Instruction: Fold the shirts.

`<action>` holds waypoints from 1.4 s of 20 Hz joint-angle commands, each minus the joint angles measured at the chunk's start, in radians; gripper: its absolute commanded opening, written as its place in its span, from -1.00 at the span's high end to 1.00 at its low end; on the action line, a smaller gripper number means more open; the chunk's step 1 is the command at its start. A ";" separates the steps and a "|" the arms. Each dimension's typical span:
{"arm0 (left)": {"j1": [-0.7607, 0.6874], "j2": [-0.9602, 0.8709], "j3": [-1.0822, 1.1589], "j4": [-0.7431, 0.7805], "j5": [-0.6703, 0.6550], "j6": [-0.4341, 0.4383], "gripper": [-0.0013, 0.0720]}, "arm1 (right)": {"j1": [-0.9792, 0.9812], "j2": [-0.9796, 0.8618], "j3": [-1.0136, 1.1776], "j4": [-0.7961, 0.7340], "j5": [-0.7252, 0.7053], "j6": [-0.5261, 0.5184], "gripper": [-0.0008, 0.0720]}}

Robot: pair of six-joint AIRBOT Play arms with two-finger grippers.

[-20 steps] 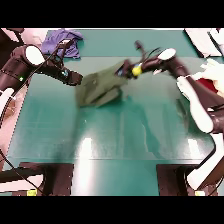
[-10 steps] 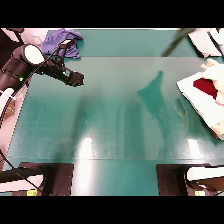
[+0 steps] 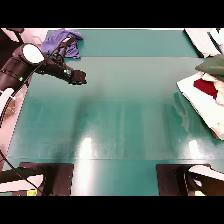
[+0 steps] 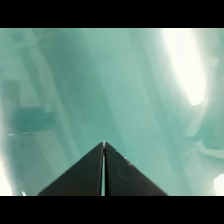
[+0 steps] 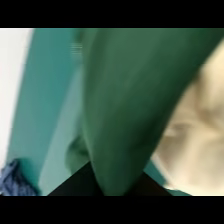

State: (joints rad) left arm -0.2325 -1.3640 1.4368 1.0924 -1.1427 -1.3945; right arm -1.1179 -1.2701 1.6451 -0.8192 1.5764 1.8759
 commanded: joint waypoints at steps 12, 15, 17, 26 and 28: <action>0.000 0.038 0.001 -0.058 -0.118 -0.049 0.90 | -0.340 -0.035 0.272 0.324 -0.166 -0.115 -0.45; 0.000 0.038 0.001 -0.106 -0.123 -0.048 0.90 | -0.129 -0.031 0.414 0.638 -0.182 -0.161 -0.45; 0.000 0.038 0.001 -0.152 -0.121 -0.048 0.90 | 0.191 0.018 0.415 0.660 -0.089 -0.225 -0.38; 0.000 0.037 0.001 -0.180 -0.121 -0.046 0.90 | 1.881 0.147 -0.056 -0.315 -0.387 -0.445 0.57; 0.000 0.037 0.001 -0.180 -0.122 -0.046 0.90 | 2.007 0.126 -0.080 -0.500 -0.419 -0.445 0.57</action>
State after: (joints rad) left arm -0.2325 -1.3270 1.4368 0.9154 -1.2644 -1.4418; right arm 0.5953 -1.1305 1.6348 -0.9653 1.2388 1.4540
